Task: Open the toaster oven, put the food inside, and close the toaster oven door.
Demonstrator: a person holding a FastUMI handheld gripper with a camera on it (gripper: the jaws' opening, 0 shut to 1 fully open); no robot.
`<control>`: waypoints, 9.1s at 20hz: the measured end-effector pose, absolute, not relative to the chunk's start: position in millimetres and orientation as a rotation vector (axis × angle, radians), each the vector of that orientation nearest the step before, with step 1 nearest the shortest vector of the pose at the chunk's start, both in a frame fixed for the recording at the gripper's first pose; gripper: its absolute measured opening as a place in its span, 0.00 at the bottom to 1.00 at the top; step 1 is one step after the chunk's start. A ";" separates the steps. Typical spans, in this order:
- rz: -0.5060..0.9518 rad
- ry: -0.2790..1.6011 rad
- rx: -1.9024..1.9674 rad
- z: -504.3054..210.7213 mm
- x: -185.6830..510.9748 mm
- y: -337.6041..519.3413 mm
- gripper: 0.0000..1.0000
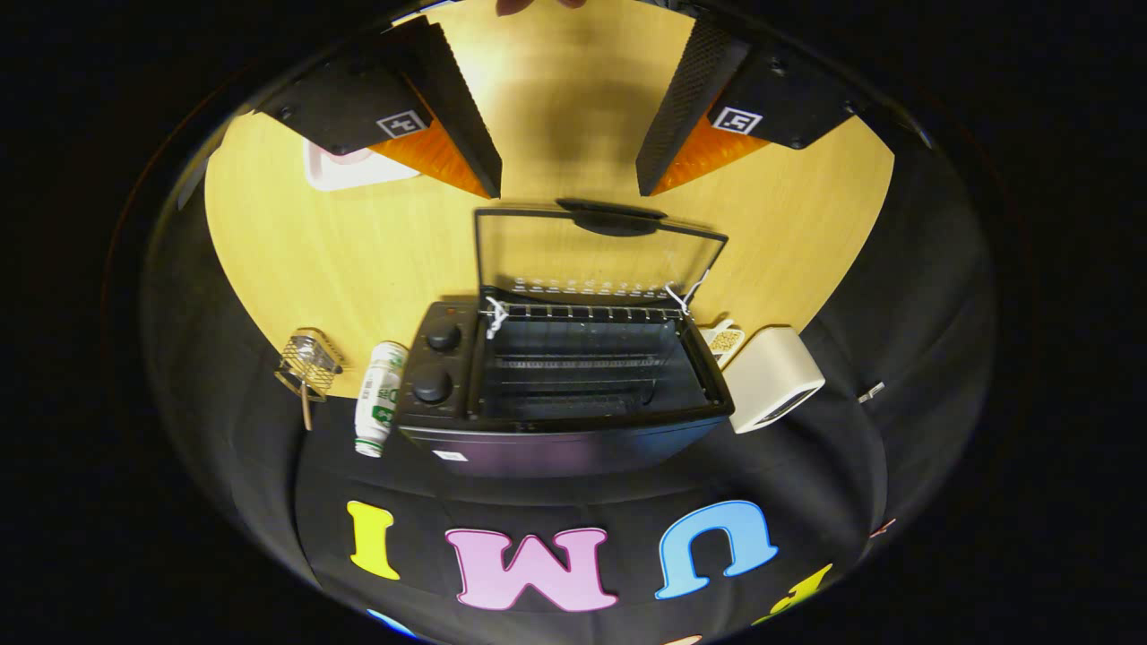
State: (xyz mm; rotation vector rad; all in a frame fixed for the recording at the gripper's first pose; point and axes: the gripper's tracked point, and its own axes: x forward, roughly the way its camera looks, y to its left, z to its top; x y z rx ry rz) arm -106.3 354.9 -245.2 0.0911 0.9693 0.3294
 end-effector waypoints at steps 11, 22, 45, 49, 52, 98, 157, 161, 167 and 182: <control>0.244 1.380 0.008 -309.8 -160.4 152.2 0.99; 0.224 1.623 0.004 -372.5 -161.8 121.3 0.49; 0.289 1.486 0.676 -368.2 -183.4 145.2 0.05; 0.265 1.420 0.852 -346.5 -185.2 161.7 0.05; 0.203 1.387 0.899 -324.9 -187.1 174.5 0.05; -0.466 1.018 1.387 -294.5 42.0 476.8 0.88; 0.215 1.220 -0.029 -338.2 -112.6 452.8 1.00; 0.177 1.281 -0.037 -375.1 -110.8 455.4 1.00; 0.145 1.241 -0.012 -379.5 -95.9 452.9 0.99; 0.163 0.948 0.002 -278.4 -62.6 451.3 0.99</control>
